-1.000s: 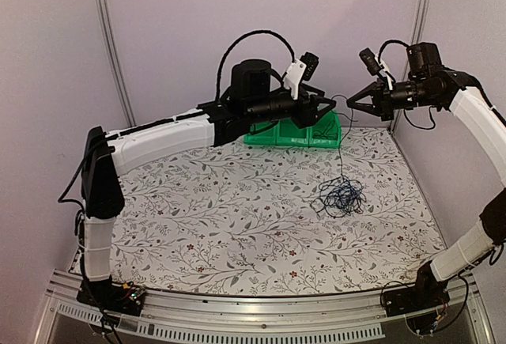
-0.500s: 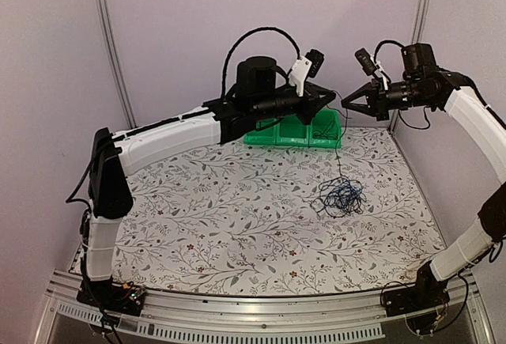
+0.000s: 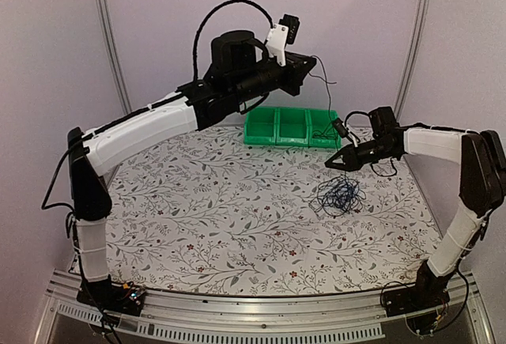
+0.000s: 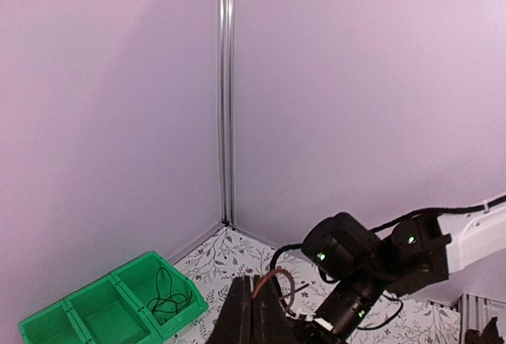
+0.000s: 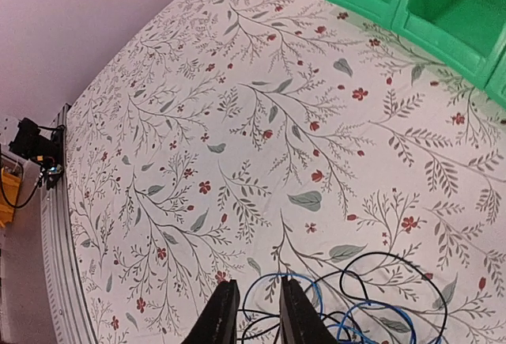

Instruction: Untangle the cables

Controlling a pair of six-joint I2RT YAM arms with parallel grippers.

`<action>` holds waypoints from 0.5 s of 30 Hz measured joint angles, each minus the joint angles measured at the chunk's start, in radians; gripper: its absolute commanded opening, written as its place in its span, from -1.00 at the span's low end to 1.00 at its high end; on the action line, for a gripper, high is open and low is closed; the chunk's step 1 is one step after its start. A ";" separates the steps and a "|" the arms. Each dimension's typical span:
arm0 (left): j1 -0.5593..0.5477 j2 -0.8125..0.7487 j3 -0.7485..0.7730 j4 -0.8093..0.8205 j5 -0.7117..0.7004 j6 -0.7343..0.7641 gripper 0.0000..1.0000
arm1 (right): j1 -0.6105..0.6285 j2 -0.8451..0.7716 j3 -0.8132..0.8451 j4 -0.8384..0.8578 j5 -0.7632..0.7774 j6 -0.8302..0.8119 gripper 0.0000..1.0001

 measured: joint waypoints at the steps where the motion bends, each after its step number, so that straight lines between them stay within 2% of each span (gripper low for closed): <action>1: 0.000 -0.023 -0.001 0.001 -0.017 -0.003 -1.00 | 0.000 0.031 -0.002 0.010 0.003 0.006 -0.80; 3: -0.001 -0.067 -0.001 0.005 -0.051 -0.008 -1.00 | -0.002 0.088 -0.005 0.026 0.011 0.031 -0.94; 7: -0.003 -0.117 0.041 -0.019 -0.119 0.007 -1.00 | -0.011 0.151 -0.008 0.055 0.022 0.094 -0.93; 15: -0.006 -0.127 0.209 -0.065 -0.245 0.108 -1.00 | -0.058 0.213 -0.006 0.047 0.101 0.161 -0.72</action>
